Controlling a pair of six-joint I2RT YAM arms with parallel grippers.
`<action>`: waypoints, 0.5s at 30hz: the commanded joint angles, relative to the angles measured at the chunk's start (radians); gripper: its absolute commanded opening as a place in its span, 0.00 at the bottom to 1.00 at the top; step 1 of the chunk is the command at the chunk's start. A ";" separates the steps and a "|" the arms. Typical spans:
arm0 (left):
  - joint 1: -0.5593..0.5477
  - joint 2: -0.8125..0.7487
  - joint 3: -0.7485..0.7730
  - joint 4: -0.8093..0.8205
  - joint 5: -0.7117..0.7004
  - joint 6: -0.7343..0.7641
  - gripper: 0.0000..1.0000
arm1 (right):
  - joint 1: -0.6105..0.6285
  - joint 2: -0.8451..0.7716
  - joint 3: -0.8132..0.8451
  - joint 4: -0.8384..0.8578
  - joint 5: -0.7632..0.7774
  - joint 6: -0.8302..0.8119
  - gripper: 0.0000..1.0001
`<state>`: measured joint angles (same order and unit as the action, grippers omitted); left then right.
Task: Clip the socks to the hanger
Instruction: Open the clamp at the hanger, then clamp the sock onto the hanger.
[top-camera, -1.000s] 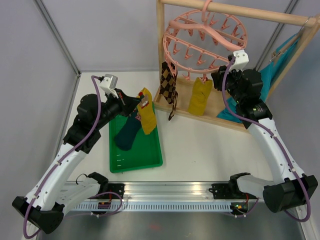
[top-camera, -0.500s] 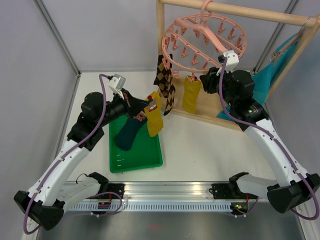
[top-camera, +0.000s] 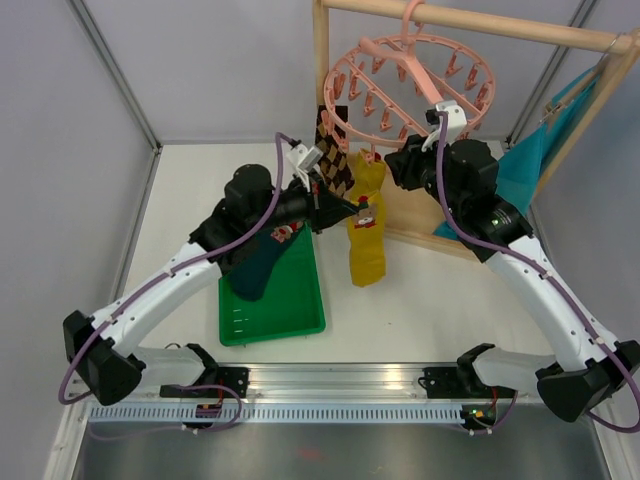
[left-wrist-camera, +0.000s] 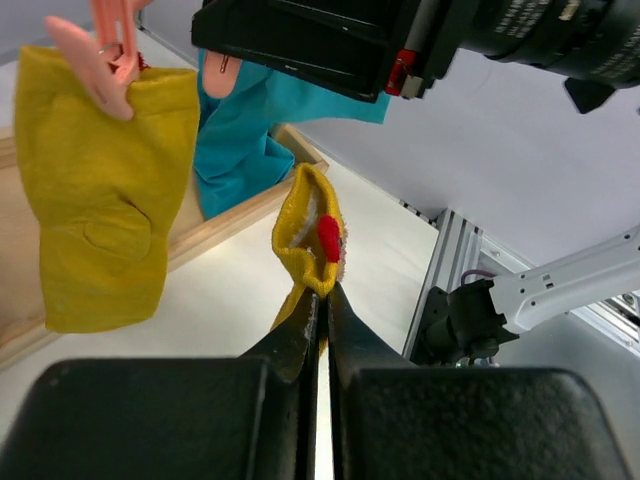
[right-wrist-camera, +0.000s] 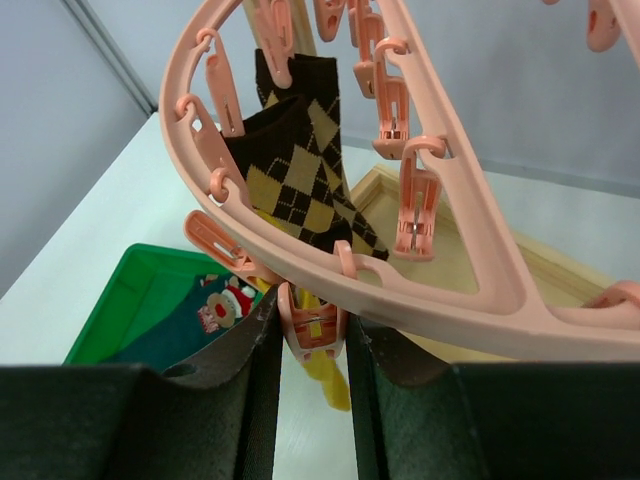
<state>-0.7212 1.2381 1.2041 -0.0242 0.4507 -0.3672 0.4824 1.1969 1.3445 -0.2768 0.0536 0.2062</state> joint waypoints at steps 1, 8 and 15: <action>-0.020 0.081 0.089 0.090 0.003 0.059 0.02 | 0.021 0.004 0.058 -0.007 -0.001 0.027 0.00; -0.034 0.216 0.201 0.063 -0.050 0.143 0.02 | 0.027 0.016 0.099 -0.102 0.040 0.042 0.00; -0.072 0.267 0.249 0.040 -0.196 0.226 0.02 | 0.028 0.056 0.140 -0.168 0.103 0.039 0.00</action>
<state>-0.7704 1.4952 1.4017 -0.0063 0.3511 -0.2291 0.5068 1.2354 1.4376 -0.4068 0.1047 0.2333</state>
